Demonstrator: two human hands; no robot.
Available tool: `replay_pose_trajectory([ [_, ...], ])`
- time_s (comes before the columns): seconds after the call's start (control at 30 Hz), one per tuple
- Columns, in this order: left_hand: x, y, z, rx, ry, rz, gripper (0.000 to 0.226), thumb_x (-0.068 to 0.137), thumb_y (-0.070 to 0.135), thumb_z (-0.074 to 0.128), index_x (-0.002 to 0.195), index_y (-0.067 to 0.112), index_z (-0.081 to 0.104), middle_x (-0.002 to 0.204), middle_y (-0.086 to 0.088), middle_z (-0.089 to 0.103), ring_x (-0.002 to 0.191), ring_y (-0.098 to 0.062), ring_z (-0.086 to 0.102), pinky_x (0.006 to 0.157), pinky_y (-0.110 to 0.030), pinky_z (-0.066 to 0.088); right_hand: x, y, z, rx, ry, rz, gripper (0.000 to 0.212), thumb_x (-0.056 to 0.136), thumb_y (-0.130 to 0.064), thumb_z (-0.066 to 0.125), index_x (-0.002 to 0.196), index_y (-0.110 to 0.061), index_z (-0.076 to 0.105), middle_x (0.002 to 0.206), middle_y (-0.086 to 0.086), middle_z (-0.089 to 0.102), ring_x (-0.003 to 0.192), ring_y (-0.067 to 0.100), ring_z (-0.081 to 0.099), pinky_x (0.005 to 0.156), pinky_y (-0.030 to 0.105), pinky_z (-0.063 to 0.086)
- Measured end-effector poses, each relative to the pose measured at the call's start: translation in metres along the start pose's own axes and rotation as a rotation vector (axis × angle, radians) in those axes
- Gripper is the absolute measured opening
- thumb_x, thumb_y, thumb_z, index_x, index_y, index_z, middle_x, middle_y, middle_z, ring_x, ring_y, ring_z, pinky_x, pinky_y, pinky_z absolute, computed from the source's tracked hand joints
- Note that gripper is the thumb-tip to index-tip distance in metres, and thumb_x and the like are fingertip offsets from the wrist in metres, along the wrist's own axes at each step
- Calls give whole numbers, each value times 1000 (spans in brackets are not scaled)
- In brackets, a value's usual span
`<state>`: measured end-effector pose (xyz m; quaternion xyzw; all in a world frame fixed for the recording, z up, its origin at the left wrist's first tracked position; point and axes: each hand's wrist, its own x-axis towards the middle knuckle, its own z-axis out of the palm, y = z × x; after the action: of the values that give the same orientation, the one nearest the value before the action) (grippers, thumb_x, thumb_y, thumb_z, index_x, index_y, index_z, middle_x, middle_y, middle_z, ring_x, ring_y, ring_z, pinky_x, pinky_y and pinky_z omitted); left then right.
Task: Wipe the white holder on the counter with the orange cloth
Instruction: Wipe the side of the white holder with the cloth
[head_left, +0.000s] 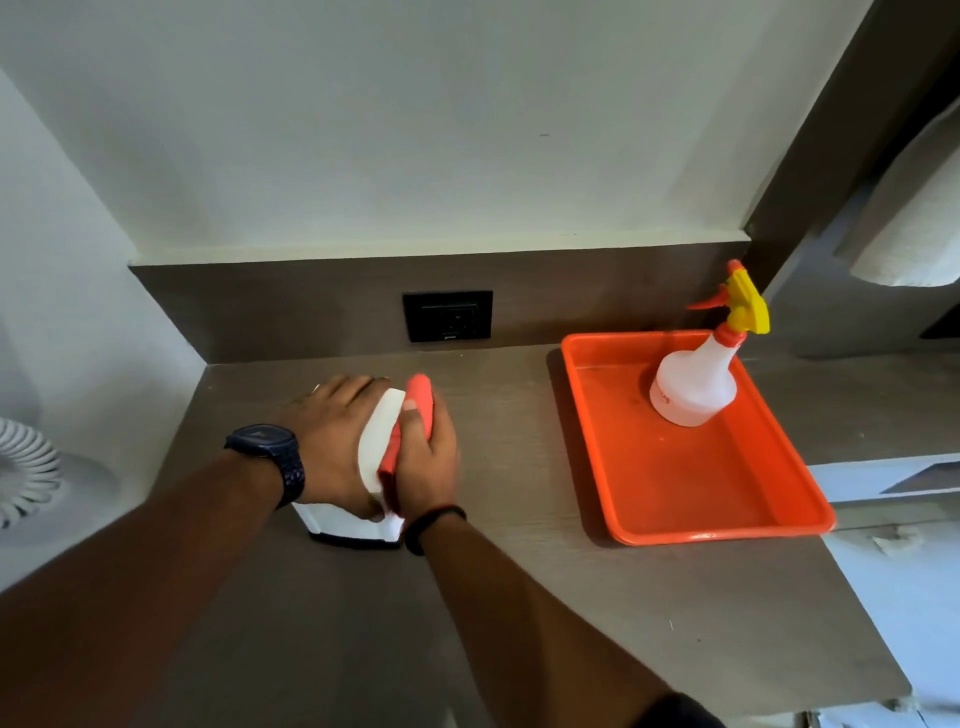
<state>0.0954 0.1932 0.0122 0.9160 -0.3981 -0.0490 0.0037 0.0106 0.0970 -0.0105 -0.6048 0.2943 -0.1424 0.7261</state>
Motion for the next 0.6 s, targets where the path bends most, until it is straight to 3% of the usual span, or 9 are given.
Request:
replay_pose_trajectory([
  [0.2, -1, 1, 2, -2, 6, -33, 141, 14, 82, 63, 135, 25, 18, 138, -1, 43, 123, -24, 40, 98, -48, 45, -6, 18, -2, -27, 33, 142, 52, 93, -48, 44, 140, -27, 46, 141, 4, 55, 130, 24, 50, 111, 49, 39],
  [0.37, -2, 1, -2, -23, -30, -44, 142, 20, 86, 62, 139, 25, 13, 145, 0, 36, 131, -23, 35, 104, -49, 40, -19, 18, 1, 6, 89, 53, 53, 81, -51, 45, 127, -28, 56, 119, -6, 63, 113, 15, 59, 102, 48, 49],
  [0.43, -2, 1, -3, -34, -5, -32, 137, 19, 84, 63, 135, 24, 21, 137, 1, 42, 125, -23, 42, 97, -50, 45, -12, 9, 4, -1, 94, 0, 52, 81, -49, 47, 127, -27, 57, 118, -8, 63, 113, 13, 59, 103, 46, 49],
  [0.53, -2, 5, -6, -50, 59, 11, 115, 18, 77, 64, 117, 27, 36, 113, 5, 51, 101, -21, 52, 80, -47, 53, 4, -2, 7, -44, 81, -40, 49, 84, -46, 47, 126, -24, 59, 122, -3, 66, 115, 16, 60, 104, 45, 47],
  [0.6, -2, 6, -7, -50, 52, 5, 114, 17, 76, 65, 116, 28, 35, 112, 7, 49, 102, -21, 50, 81, -45, 51, 11, -3, 6, -65, 78, -22, 44, 88, -44, 47, 126, -25, 60, 122, 0, 67, 116, 18, 60, 104, 46, 47],
])
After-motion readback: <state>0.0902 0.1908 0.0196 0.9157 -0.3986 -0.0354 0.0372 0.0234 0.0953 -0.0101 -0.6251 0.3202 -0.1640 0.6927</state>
